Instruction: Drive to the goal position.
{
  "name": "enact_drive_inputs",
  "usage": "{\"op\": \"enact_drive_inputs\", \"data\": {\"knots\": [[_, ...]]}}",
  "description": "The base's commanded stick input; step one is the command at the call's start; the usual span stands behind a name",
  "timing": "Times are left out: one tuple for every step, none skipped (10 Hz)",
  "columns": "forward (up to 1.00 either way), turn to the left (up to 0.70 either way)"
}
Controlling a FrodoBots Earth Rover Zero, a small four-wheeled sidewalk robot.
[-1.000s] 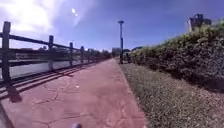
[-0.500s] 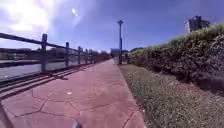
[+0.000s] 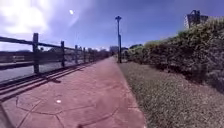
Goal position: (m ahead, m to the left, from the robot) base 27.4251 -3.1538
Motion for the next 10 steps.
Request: {"op": "enact_drive_inputs", "data": {"knots": [[0.70,0.28],[0.70,0.15],[0.70,0.00],[0.70,0.00],[0.70,0.00],[0.70,0.00],[0.70,0.00],[0.70,0.00],[0.70,0.00],[0.70,0.00]]}}
